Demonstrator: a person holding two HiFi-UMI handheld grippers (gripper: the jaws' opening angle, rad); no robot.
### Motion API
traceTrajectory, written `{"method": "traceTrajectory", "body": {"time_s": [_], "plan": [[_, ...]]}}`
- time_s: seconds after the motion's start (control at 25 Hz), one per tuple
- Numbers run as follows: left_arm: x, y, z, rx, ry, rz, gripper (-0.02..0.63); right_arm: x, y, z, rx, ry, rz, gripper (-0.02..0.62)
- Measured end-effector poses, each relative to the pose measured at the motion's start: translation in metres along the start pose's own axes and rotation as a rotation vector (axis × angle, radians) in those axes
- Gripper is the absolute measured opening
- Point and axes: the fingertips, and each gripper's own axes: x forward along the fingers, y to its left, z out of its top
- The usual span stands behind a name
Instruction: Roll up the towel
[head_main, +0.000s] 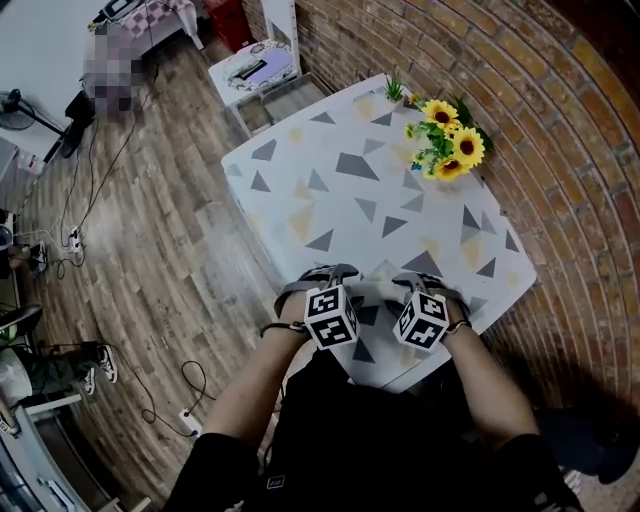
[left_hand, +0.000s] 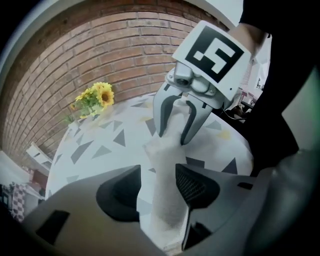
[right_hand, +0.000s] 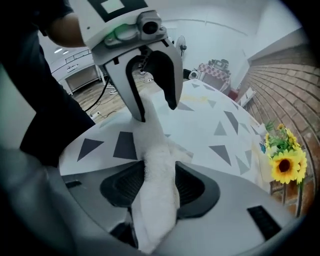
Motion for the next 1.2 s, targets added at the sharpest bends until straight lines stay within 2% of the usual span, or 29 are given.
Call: {"method": "traceTrajectory", "body": {"time_s": [0.12, 0.24, 0.36, 0.68, 0.84, 1.0, 1.2], "plan": [[0.002, -0.010, 0.004, 0.053, 0.009, -0.029, 0.233, -0.002, -0.014, 0.003, 0.045, -0.019, -0.005, 0.207], [0.012, -0.014, 0.001, 0.117, 0.046, -0.022, 0.235, -0.004, -0.030, 0.006, 0.080, -0.031, -0.025, 0.206], [0.021, -0.011, -0.001, 0.113, 0.059, -0.005, 0.235, -0.003, -0.045, 0.009, 0.102, -0.031, -0.059, 0.199], [0.028, 0.038, -0.011, -0.019, 0.065, 0.120, 0.233, -0.009, -0.081, 0.008, 0.205, -0.072, -0.180, 0.171], [0.027, 0.053, -0.011, -0.091, 0.052, 0.160, 0.233, -0.020, -0.083, -0.004, 0.251, -0.088, -0.192, 0.153], [0.021, 0.055, -0.011, -0.145, 0.040, 0.202, 0.232, -0.033, -0.074, -0.018, 0.312, -0.126, -0.197, 0.096], [-0.007, 0.056, -0.003, -0.271, -0.020, 0.282, 0.195, -0.062, -0.054, -0.028, 0.396, -0.216, -0.205, 0.024]]}}
